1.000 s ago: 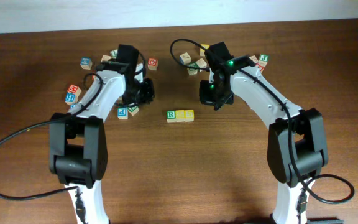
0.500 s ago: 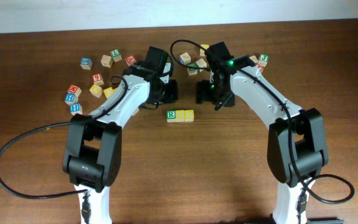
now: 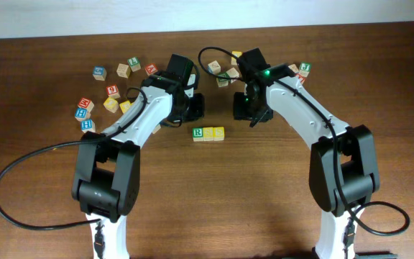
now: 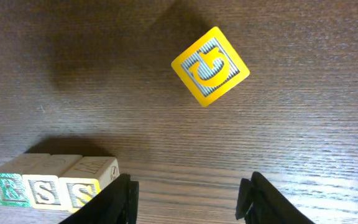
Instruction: Spell out RSS
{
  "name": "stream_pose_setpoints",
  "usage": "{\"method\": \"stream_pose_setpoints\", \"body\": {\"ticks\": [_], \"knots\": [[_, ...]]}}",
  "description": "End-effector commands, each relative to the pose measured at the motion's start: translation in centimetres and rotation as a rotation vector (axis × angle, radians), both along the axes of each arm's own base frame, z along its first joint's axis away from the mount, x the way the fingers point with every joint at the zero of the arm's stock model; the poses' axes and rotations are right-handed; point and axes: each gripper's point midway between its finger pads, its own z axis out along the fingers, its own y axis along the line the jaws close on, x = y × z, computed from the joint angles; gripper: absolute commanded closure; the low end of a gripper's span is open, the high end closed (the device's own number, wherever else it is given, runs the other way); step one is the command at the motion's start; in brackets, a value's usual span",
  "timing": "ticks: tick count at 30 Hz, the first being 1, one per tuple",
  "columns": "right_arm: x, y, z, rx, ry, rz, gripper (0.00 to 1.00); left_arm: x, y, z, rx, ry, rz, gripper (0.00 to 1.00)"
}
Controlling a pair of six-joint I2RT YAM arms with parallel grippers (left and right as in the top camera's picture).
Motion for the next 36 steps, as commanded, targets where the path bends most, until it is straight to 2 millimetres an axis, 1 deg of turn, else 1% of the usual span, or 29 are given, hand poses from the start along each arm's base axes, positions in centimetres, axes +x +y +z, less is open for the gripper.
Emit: {"method": "stream_pose_setpoints", "body": {"ticks": [1, 7, 9, 16, 17, 19, 20, 21, 23, 25, 28, 30, 33, 36], "knots": [[0.7, -0.1, 1.2, -0.002, -0.038, -0.006, 0.55, 0.2, 0.0, 0.4, 0.000, -0.007, 0.014, 1.00], [0.7, -0.1, 1.2, -0.001, -0.038, -0.005, 0.57, -0.7, -0.1, 0.1, 0.007, 0.032, 0.030, 1.00], [0.7, -0.1, 1.2, -0.001, -0.037, -0.005, 0.60, -0.7, -0.2, 0.1, 0.006, 0.030, 0.027, 1.00], [0.8, 0.0, 1.3, 0.000, -0.041, -0.005, 0.60, -0.3, -0.3, 0.2, 0.000, 0.015, 0.029, 1.00], [0.8, 0.0, 1.3, 0.002, -0.044, -0.005, 0.62, -0.2, -0.3, 0.2, -0.001, 0.014, 0.029, 1.00], [0.9, 0.2, 1.3, 0.011, -0.046, -0.004, 0.74, -0.2, -0.3, 0.2, -0.001, 0.014, 0.028, 1.00], [0.8, 0.4, 1.3, 0.021, -0.042, -0.004, 0.78, -0.3, -0.4, 0.2, 0.000, 0.015, 0.027, 1.00], [0.6, 0.6, 1.3, 0.027, -0.035, -0.001, 0.78, -0.3, -0.4, 0.2, 0.001, 0.016, 0.027, 1.00], [0.0, 0.8, 1.2, 0.045, -0.005, 0.005, 0.79, -0.3, -0.3, 0.2, 0.001, 0.013, 0.028, 1.00], [-1.2, 1.0, 1.0, 0.060, 0.048, 0.011, 0.79, 0.0, 0.2, 0.1, 0.023, 0.005, 0.040, 1.00], [-3.6, 1.4, 0.8, 0.095, 0.153, 0.019, 0.79, 0.4, 0.6, 0.1, 0.043, -0.013, 0.050, 1.00], [-4.9, 2.2, 0.3, 0.126, 0.199, 0.034, 0.80, 0.9, 0.8, 0.2, 0.037, -0.028, 0.059, 1.00], [-5.9, 3.3, -0.9, 0.119, 0.211, 0.065, 0.82, 1.6, 1.5, 0.3, 0.030, -0.040, 0.082, 1.00], [-6.7, 4.4, -1.9, 0.114, 0.212, 0.087, 0.86, 1.9, 2.5, 0.3, 0.033, -0.032, 0.122, 1.00]]}}
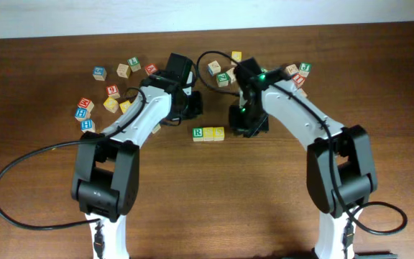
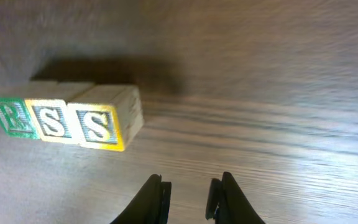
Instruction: Spell out RSS
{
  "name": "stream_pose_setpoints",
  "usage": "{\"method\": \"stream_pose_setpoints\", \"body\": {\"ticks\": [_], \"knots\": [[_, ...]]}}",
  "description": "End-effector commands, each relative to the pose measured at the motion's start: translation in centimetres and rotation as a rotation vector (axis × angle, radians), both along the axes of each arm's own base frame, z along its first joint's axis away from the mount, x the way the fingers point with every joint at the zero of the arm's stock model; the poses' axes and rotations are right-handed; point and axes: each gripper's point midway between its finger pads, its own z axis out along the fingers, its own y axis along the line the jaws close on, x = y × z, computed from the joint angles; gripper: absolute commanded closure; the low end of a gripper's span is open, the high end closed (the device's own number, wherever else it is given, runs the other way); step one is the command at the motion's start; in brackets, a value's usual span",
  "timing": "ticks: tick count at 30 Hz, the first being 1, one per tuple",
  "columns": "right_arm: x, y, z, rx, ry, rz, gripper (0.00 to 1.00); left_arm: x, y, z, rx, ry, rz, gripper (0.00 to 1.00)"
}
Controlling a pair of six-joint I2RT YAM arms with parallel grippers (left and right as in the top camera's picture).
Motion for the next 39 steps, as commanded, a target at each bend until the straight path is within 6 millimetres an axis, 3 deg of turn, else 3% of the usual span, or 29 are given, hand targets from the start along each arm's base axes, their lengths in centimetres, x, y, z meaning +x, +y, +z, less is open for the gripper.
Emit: {"method": "stream_pose_setpoints", "body": {"ticks": [1, 8, 13, 19, 30, 39], "knots": [[-1.7, 1.7, -0.8, 0.012, 0.030, 0.018, 0.86, 0.8, 1.8, 0.2, 0.012, -0.002, 0.067, 1.00], [-1.8, 2.8, -1.2, 0.016, 0.025, 0.010, 0.93, 1.1, 4.9, -0.1, 0.020, 0.034, 0.136, 1.00], [-2.2, 3.2, -1.9, 0.007, 0.042, 0.015, 0.96, 1.1, 5.2, -0.1, 0.021, 0.040, 0.141, 1.00], [-2.5, 3.4, -3.1, -0.004, 0.069, 0.008, 0.96, 0.7, 4.2, 0.0, 0.003, 0.044, 0.112, 1.00], [-1.8, 3.4, -2.9, 0.005, 0.051, 0.000, 0.96, 0.0, 3.0, -0.7, 0.011, 0.065, 0.083, 1.00], [-0.7, 0.4, -2.0, 0.001, 0.067, -0.025, 0.96, -0.6, 0.6, -1.0, 0.008, 0.056, 0.037, 1.00]]}}
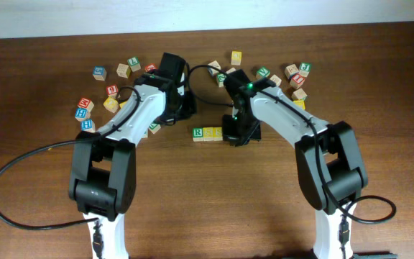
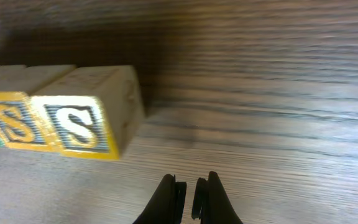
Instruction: Spell out RSS
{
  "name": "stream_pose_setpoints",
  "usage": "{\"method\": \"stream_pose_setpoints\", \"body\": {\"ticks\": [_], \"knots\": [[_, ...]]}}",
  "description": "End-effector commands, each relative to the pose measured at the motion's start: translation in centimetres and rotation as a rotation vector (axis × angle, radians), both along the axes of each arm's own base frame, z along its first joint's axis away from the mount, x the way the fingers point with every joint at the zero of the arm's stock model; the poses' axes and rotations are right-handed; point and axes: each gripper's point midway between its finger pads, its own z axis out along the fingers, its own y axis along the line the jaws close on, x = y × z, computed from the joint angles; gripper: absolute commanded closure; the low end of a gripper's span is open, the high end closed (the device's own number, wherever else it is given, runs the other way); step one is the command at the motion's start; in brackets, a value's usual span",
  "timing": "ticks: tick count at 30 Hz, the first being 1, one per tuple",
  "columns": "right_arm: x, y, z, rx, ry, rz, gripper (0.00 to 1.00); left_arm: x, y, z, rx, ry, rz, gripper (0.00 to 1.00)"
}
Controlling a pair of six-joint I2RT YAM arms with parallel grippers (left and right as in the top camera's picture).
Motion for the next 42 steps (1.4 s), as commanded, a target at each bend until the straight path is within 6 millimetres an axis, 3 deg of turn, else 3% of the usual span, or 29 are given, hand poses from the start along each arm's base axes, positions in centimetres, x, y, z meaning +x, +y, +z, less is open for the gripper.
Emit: {"method": "stream_pose_setpoints", "body": {"ticks": [1, 10, 42], "knots": [[1.1, -0.9, 0.4, 0.013, -0.017, 0.000, 0.96, -0.4, -1.1, -0.8, -0.010, 0.021, -0.014, 1.00], [2.8, -5.0, 0.3, 0.012, -0.022, -0.081, 0.96, -1.6, -2.5, -3.3, 0.006, 0.074, -0.050, 1.00], [2.8, -5.1, 0.3, 0.009, -0.024, -0.074, 0.96, -2.2, -3.1, -3.2, -0.021, 0.096, -0.064, 1.00]]}}
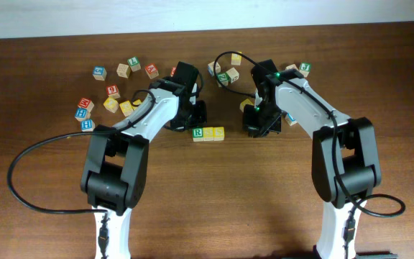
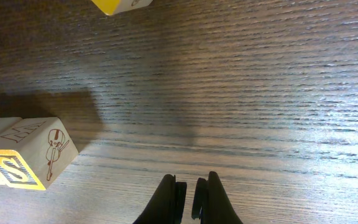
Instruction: Spell out RSS
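Three blocks stand in a touching row (image 1: 208, 133) at the table's middle: a green R (image 1: 198, 133), then two yellow S blocks. The right wrist view catches only the row's right end, the last S block (image 2: 27, 165), at its lower left. My right gripper (image 2: 190, 186) is shut with nothing between its fingers, low over bare wood a short way right of the row (image 1: 259, 128). My left gripper (image 1: 194, 115) hovers just behind the row's left end; its fingers cannot be made out from above.
Several loose letter blocks lie scattered at the back left (image 1: 106, 90) and back right (image 1: 293, 72). A yellow block (image 2: 120, 5) sits just behind my right gripper. Cables trail off both arms toward the front of the brown wooden table (image 1: 379, 86).
My right gripper, still shut, has drawn away to the right from the row's right end. My left gripper has come forward and right, close behind the R block. The row has not shifted.
The R, S, S row stood complete throughout. My right gripper was open behind and right of it, then half shut just right of it, then shut beside the last S, and now stands off to the right. The left gripper stayed behind the row, then came nearer.
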{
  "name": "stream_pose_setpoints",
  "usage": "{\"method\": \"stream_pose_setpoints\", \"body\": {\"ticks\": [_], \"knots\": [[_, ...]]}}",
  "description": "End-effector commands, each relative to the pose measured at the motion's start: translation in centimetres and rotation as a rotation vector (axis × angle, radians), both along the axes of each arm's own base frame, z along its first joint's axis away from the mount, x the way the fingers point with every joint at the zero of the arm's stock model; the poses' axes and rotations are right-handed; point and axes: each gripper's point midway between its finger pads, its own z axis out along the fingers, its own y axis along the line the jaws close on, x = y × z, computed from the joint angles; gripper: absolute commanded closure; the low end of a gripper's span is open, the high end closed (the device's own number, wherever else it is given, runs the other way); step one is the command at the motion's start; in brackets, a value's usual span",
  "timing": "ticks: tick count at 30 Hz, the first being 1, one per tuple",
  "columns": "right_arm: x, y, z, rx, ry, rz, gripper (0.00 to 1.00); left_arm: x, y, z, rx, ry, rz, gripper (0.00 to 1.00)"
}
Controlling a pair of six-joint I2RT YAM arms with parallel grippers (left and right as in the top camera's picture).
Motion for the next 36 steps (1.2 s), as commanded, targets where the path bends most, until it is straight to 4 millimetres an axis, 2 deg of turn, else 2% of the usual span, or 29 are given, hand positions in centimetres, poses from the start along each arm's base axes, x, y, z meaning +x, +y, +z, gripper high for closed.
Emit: {"method": "stream_pose_setpoints", "body": {"ticks": [1, 28, 36], "knots": [[0.38, 0.29, 0.24, 0.004, -0.010, 0.008, 0.96, -0.14, -0.30, -0.10, -0.010, 0.012, 0.003, 1.00], [0.44, 0.31, 0.24, 0.004, -0.013, 0.008, 0.96, -0.33, -0.36, -0.11, -0.014, 0.020, 0.001, 1.00], [0.45, 0.31, 0.24, 0.005, -0.013, 0.008, 0.96, 0.54, -0.29, 0.29, -0.024, -0.007, 0.008, 1.00]]}}
